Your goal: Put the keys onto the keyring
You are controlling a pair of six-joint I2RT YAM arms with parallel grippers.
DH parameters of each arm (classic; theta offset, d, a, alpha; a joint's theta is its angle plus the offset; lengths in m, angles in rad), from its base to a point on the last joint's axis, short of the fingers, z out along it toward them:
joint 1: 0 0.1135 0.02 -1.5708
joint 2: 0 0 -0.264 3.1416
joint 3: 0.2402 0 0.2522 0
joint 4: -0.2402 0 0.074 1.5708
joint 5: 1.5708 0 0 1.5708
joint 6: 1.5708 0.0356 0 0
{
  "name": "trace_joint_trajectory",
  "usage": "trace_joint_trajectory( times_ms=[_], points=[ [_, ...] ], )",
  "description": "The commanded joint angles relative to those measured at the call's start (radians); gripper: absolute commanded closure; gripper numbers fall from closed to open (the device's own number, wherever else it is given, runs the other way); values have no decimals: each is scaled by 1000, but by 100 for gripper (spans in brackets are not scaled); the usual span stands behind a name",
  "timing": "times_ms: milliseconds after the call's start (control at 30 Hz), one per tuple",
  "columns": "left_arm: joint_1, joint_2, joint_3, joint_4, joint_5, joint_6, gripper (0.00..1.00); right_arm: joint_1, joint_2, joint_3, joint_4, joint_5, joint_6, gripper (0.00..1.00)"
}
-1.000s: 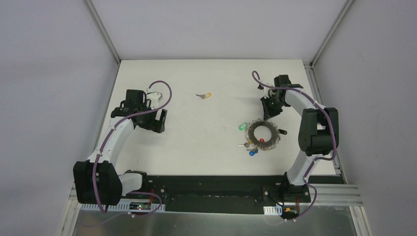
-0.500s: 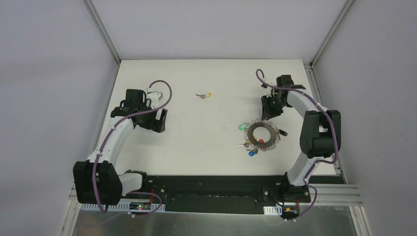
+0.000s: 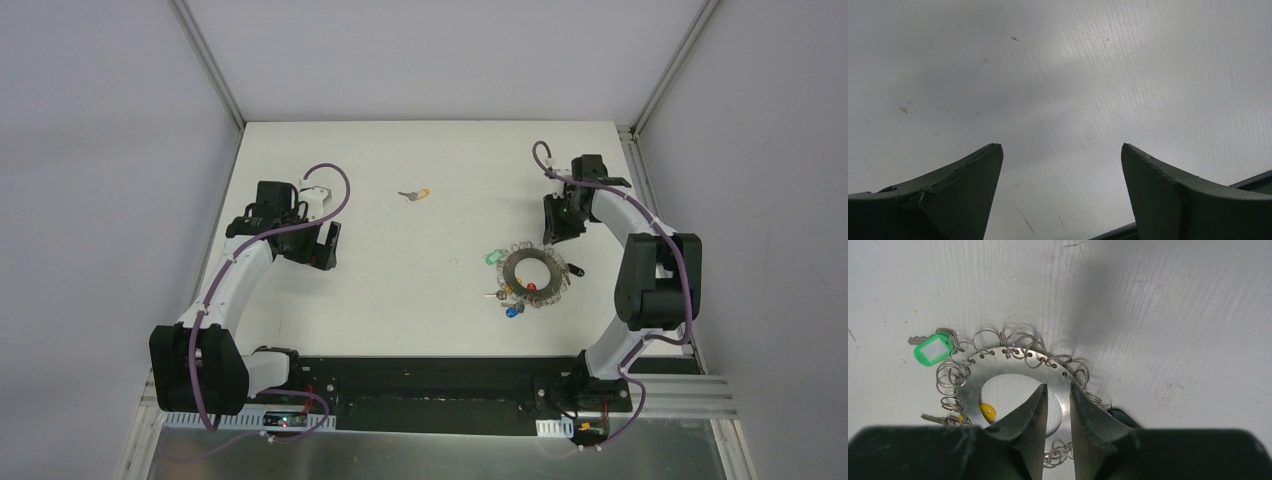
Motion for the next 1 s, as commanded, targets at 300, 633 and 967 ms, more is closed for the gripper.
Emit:
trace_joint_trajectory(
  times_ms=[300,633,967],
  points=[
    [5,7,42,-29,26,21,9,130,-196,-160,-24,-117,-122,55],
    [5,3,46,-37,27,20,9,304,-155,-139,16,-121,-154,60],
    [5,6,47,-38,26,22,9,398,-67,-108,1,-33,-200,61]
  ],
)
